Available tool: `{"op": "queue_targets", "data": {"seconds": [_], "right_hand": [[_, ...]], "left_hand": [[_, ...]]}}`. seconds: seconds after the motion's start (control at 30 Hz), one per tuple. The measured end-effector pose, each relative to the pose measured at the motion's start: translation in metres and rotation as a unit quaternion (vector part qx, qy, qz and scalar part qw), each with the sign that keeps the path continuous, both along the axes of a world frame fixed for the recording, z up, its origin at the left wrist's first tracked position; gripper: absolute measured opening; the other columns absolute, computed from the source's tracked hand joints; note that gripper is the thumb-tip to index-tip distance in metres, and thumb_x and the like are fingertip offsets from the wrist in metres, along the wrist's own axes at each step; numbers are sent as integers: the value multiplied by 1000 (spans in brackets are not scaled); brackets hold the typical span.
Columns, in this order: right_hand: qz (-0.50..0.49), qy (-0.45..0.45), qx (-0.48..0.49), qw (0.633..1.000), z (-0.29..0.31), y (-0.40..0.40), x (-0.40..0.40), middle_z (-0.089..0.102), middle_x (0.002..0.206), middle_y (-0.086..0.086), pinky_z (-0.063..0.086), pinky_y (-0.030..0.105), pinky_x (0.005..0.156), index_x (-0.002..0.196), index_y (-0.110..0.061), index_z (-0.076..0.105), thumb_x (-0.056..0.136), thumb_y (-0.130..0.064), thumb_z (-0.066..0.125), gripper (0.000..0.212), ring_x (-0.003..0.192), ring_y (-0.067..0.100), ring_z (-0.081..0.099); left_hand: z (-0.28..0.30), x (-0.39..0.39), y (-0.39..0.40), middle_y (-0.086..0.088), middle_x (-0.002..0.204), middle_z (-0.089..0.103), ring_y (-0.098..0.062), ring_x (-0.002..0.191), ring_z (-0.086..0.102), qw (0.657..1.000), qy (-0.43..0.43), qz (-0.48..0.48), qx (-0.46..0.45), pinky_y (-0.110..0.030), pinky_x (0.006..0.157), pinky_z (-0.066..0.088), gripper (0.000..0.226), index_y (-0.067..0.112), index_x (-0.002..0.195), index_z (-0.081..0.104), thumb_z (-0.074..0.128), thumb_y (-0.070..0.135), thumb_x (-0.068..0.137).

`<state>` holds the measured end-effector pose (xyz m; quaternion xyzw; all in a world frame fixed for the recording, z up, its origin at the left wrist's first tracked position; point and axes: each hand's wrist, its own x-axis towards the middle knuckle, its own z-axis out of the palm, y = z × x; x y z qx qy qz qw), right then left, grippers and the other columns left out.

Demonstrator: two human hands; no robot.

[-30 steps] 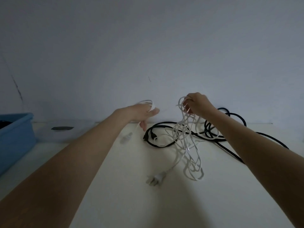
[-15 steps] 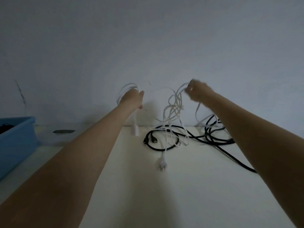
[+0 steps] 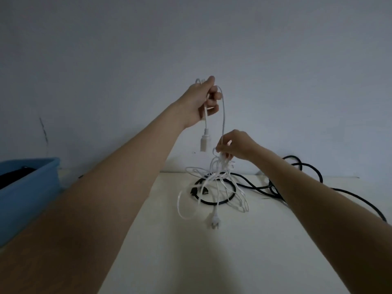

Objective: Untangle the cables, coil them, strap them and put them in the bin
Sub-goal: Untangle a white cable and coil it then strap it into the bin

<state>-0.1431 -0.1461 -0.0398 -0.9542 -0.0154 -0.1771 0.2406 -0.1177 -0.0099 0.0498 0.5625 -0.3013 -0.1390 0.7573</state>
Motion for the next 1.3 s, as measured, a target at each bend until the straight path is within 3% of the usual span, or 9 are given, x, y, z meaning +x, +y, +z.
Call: {"op": "queue_targets", "data": {"seconds": [0.3,0.43,0.53,0.63,0.83,0.93,1.03,1.17,1.3], "right_hand": [[-135,61,-262,954,-30,-18,-16,60,111,18,48,34,82,108,-2,61,93,-3,44,24,101,32,61],[-225,-165,-283,918,26,-33,-25,54,110,17,44,34,74,108,0,61,90,7,42,27,104,32,54],[-217,-59,-307,925,34,-28,-20,54,120,12,41,37,89,118,-7,59,93,-3,46,29,113,30,50],[-113,177,-217,953,20,-23,-15,51,135,5,31,40,108,124,-17,56,89,-30,62,39,126,25,44],[113,117,130,978,32,9,-21,54,130,6,31,36,110,127,-11,50,88,-18,62,41,124,20,47],[172,93,239,951,25,10,-22,58,74,6,49,35,91,90,-6,59,98,-12,45,17,76,18,61],[137,-29,392,909,23,1,-21,32,56,-1,40,20,42,78,-10,54,100,-16,41,26,47,12,32],[44,-26,234,971,16,1,-12,31,53,2,22,17,34,72,-11,53,100,-28,40,34,41,11,25],[-7,83,116,990,-10,18,-11,37,49,3,32,17,33,61,-8,48,100,-43,26,57,36,15,34]], "left_hand": [[70,-27,30,-8,46,60,-8,31,49,945,70,17,-318,-18,40,49,43,9,65,39,35,29,103],[77,-27,42,-6,52,64,-8,34,53,963,38,54,-260,-11,31,33,39,14,69,36,33,33,103],[65,-25,43,-9,55,66,-9,35,56,973,71,22,-218,-10,28,26,39,15,68,34,34,33,102],[39,-21,41,-16,57,66,-8,35,56,986,119,-6,-119,-11,26,28,34,12,71,35,38,26,102],[-11,-17,44,-7,64,65,0,30,43,980,144,-109,78,-8,26,27,29,12,75,40,41,27,100],[-15,-13,51,-2,63,61,-1,27,39,975,145,-141,87,-10,24,29,33,12,75,41,40,37,97],[-22,-13,57,0,62,63,0,24,35,978,104,-118,139,-8,24,25,35,9,87,48,36,40,98],[-40,-28,43,-1,90,69,1,31,44,965,33,-206,158,-3,29,28,44,15,118,55,27,43,98],[-47,-22,20,-10,146,41,-36,98,66,969,92,-230,-22,-28,55,59,51,22,146,30,35,39,98]]}}
